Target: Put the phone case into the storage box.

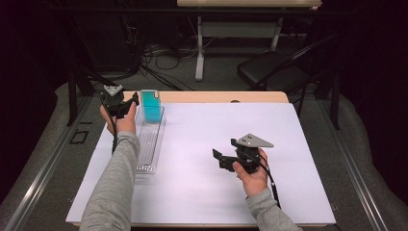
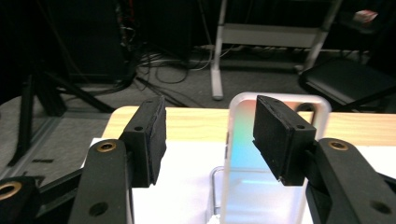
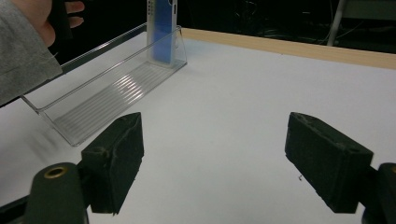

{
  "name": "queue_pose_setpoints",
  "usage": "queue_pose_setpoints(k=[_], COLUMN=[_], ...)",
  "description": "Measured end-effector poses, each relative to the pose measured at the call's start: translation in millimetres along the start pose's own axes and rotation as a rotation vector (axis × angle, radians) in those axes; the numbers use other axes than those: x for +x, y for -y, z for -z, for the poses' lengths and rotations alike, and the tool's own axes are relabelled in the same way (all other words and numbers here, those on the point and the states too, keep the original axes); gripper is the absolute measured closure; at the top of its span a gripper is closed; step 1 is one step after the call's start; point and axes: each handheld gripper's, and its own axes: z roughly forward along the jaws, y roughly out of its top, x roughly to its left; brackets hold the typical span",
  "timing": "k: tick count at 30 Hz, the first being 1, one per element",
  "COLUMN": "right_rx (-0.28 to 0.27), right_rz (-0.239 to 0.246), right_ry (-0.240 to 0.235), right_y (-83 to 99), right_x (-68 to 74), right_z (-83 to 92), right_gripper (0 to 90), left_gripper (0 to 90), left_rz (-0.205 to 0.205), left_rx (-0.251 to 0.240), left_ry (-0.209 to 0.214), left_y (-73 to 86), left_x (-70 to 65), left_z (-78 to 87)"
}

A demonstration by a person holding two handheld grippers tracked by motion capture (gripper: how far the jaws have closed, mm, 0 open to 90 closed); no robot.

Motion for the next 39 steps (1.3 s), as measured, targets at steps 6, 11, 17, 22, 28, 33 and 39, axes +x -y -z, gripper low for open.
queue_pose_setpoints(k=[6,11,17,22,28,33,39], right_rx=[0.000,0.005,0.003,0.003,0.022,0.016,0.045], right_rz=[-0.006,-0.005,-0.009,0.001,0.016,0.009,0.031], right_ry=[-0.003,-0.003,-0.003,-0.008,-0.007,-0.009,0.048], right_y=[-0.3,-0.3,-0.3,0.2,1.1,-0.2,-1.7], right_x=[0.2,-0.7,-1.6,-1.5,0.1,0.8,3.7], right_z=[0.3,-0.3,-1.2,-2.6,-3.4,-0.3,-1.1], right_gripper=[19.6,19.6,19.6,19.6,19.5,15.9,14.8], left_gripper=[40.8,34.0,30.1,21.3,15.8,15.0,15.0], left_rz=[-0.006,-0.001,0.022,-0.013,-0.048,-0.079,-0.094], left_rx=[0.016,0.040,0.027,0.035,0.031,0.031,0.018], left_ry=[0.024,0.067,0.134,0.206,0.269,0.313,0.360], left_y=[-2.6,-3.0,-2.4,-3.5,-6.5,-4.9,1.0], left_x=[-3.0,-5.8,-5.9,-5.0,-6.7,-10.3,-14.4], left_z=[7.6,12.7,21.2,34.4,51.5,65.8,85.0])
